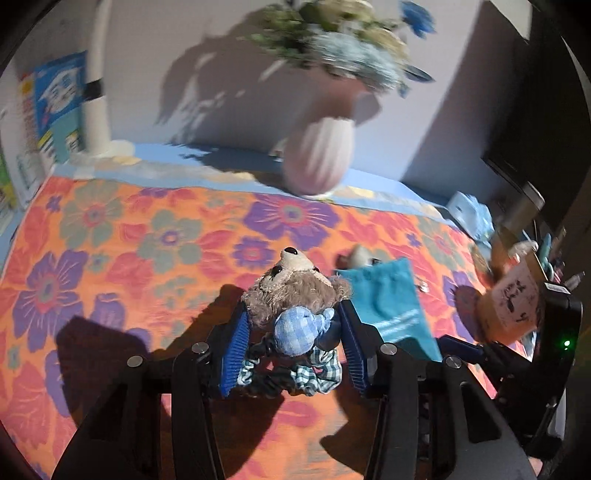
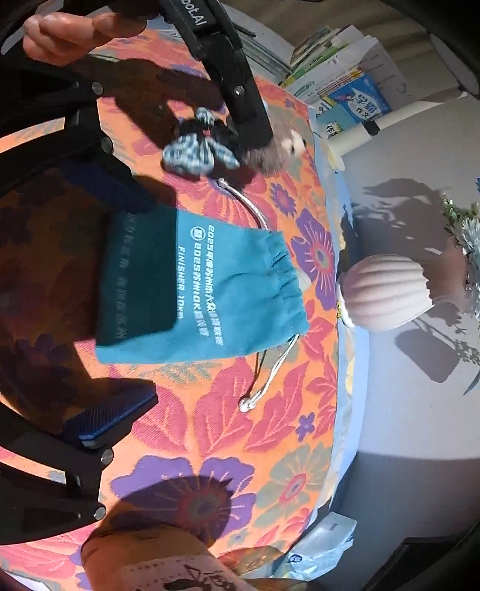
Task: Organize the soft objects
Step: 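Grasp the plush bear and scrunchie with left tool while right tool grasps the teal bag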
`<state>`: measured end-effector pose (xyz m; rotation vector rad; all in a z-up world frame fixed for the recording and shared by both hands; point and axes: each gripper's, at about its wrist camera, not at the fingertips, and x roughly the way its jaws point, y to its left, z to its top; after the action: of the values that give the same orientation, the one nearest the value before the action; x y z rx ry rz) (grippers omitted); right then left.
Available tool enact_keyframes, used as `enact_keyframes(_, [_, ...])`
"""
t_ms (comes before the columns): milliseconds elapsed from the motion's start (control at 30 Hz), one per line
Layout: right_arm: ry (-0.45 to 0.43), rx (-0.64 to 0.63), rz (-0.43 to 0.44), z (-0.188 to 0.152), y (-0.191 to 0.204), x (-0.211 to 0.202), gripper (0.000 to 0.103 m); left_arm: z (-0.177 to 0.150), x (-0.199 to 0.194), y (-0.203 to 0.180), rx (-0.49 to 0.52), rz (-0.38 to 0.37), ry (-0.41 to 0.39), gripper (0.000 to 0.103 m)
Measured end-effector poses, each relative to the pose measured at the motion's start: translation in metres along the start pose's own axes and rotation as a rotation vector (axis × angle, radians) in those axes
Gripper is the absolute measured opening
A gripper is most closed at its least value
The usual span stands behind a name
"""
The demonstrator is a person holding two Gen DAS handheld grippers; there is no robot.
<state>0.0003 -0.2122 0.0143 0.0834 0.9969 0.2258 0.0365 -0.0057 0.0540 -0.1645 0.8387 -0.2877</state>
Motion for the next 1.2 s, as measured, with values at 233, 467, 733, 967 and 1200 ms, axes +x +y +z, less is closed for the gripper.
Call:
enact_keyframes(233, [0.020,-0.048,-0.047,0.011,0.026,0.021,0.103,-0.007,0.003,0.025,-0.040,0.025,-0.085,0.044])
enact_keyframes(467, [-0.008,-0.056,-0.134,0.011,0.031,0.023,0.077,-0.008,0.010,0.030,-0.045,0.016,-0.082,0.044])
enact_keyframes(733, [-0.111,0.002,-0.103,-0.003,0.020,-0.005,0.019,-0.011,0.007,0.030,-0.034,0.005,-0.094,0.044])
enact_keyframes(967, [-0.144,0.076,0.039,-0.031,-0.002,-0.035,0.018,-0.013,0.006,0.018,0.025,0.034,-0.098,0.044])
enact_keyframes(1200, [-0.151,0.176,0.114,-0.052,-0.025,-0.069,0.017,-0.024,-0.007,0.002,0.014,-0.023,-0.088,0.044])
